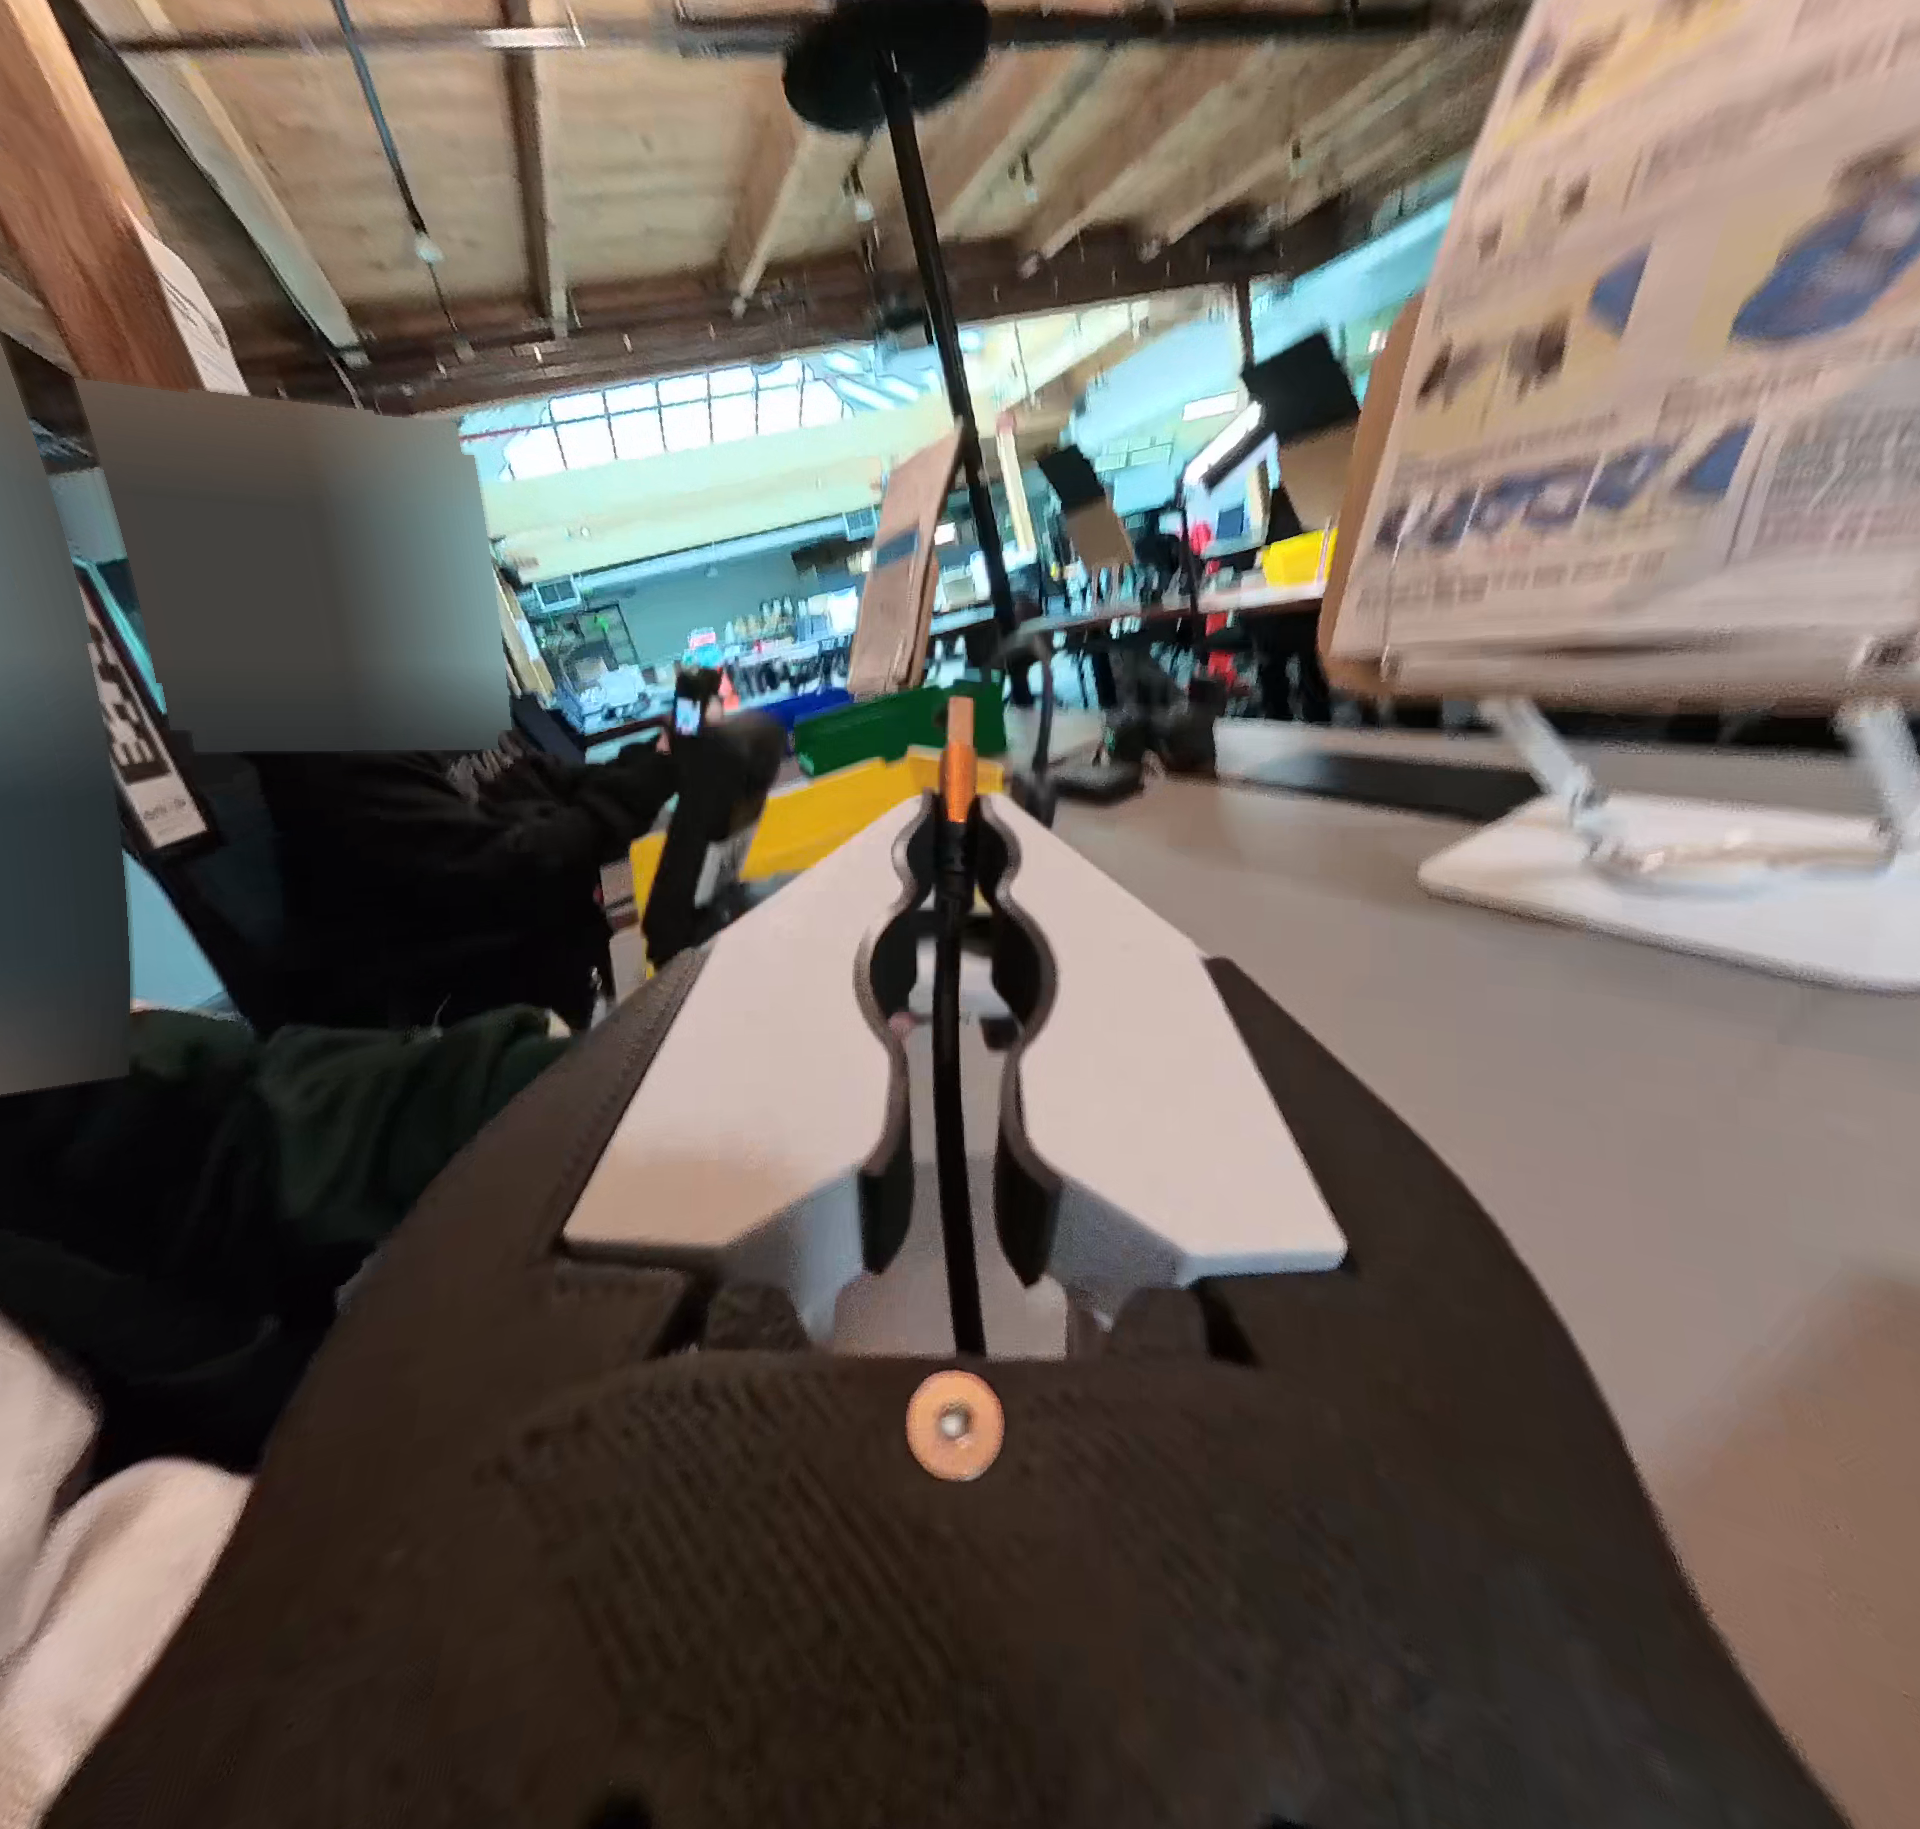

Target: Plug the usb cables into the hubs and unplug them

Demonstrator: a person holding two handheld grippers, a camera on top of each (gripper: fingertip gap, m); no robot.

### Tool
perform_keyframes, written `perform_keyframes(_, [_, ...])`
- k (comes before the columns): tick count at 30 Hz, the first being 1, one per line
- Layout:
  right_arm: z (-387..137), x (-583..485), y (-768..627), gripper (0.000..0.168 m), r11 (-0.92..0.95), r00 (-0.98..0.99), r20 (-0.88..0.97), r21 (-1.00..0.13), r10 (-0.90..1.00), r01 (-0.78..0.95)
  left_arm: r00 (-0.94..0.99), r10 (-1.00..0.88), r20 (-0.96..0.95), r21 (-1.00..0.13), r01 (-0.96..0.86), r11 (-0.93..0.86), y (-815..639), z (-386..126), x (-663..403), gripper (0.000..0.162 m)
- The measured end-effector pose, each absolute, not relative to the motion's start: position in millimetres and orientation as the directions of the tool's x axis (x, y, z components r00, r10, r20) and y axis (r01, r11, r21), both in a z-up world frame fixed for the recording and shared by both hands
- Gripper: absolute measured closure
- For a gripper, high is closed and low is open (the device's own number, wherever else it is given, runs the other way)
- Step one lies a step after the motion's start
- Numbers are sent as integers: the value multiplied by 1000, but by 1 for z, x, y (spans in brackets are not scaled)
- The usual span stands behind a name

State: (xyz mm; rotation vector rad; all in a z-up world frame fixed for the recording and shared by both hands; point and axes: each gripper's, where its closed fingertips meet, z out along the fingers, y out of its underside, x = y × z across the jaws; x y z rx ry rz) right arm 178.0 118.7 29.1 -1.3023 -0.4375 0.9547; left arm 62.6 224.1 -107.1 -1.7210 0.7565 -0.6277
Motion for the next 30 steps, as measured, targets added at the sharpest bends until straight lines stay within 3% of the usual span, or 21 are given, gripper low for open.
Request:
perform_keyframes(5, [117,269,89,163,310,759,-61,-890,648,-336,648,-761,26,-964,-185,-190,222,-109,63,120])
perform_keyframes(8, [140,329,70,163,437,856,-26,-851,516,-290,640,-768,30,-962,-191,-196,220,-112,67,120])
perform_keyframes(13, [109,393,76,163,461,927,29,-873,375,-159,624,-781,-7,-959,-227,-172,214,-115,73,120])
perform_keyframes(19, [51,440,95,163,321,891,-128,-903,435,-286,617,-786,-39,-956,-252,-150,212,-117,77,120])
perform_keyframes(23, [65,447,82,163,361,869,-141,-869,474,-338,616,-787,-30,-957,-244,-154,213,-117,76,120])
perform_keyframes(30, [40,459,111,163,326,967,-136,-923,215,-202,618,-786,-1,-961,-219,-171,214,-115,74,120])
